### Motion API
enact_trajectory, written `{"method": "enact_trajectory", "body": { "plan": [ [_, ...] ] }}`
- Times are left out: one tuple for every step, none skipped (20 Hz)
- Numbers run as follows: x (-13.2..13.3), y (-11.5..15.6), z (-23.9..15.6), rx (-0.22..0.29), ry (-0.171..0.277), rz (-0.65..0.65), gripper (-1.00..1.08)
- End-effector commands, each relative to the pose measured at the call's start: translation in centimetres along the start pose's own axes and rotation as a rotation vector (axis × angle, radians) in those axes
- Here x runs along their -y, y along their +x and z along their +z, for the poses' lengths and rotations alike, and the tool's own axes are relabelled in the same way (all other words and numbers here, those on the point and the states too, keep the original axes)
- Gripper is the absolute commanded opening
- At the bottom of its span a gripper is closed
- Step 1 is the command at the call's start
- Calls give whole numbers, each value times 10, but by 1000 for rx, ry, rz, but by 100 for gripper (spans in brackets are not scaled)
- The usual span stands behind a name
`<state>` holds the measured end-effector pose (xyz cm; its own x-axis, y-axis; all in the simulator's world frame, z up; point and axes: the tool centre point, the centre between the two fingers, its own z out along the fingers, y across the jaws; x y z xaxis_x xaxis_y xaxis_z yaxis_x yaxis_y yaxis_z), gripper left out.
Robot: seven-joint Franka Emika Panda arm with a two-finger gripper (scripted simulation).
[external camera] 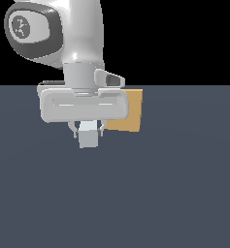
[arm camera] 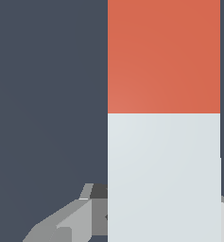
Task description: Insert the peg into the horizontal hole in a box.
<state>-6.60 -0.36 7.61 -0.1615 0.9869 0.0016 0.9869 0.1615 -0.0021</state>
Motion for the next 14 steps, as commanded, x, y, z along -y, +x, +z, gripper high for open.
{"method": "enact_trajectory", "body": {
  "plan": [
    [-4, 10, -5, 0, -3, 51, -100],
    [-5, 14, -7, 0, -3, 70, -100],
    [-6, 18, -9, 0, -3, 89, -100],
    [-8, 22, -10, 0, -3, 109, -100],
    [-9, 26, -12, 0, -3, 128, -100],
    [-11, 29, -14, 0, -3, 148, -100],
    [-12, 33, -15, 0, -3, 167, -100],
    [-14, 37, -17, 0, -3, 187, -100],
    [-16, 41, -18, 0, -3, 207, -100],
    [-18, 44, -20, 1, -3, 226, -100],
    [-20, 48, -22, 1, -3, 244, -100],
    [-22, 51, -23, 1, -3, 261, -100],
    [-24, 54, -24, 1, -3, 278, -100],
    [-26, 57, -26, 1, -3, 293, -100]
  ]
}}
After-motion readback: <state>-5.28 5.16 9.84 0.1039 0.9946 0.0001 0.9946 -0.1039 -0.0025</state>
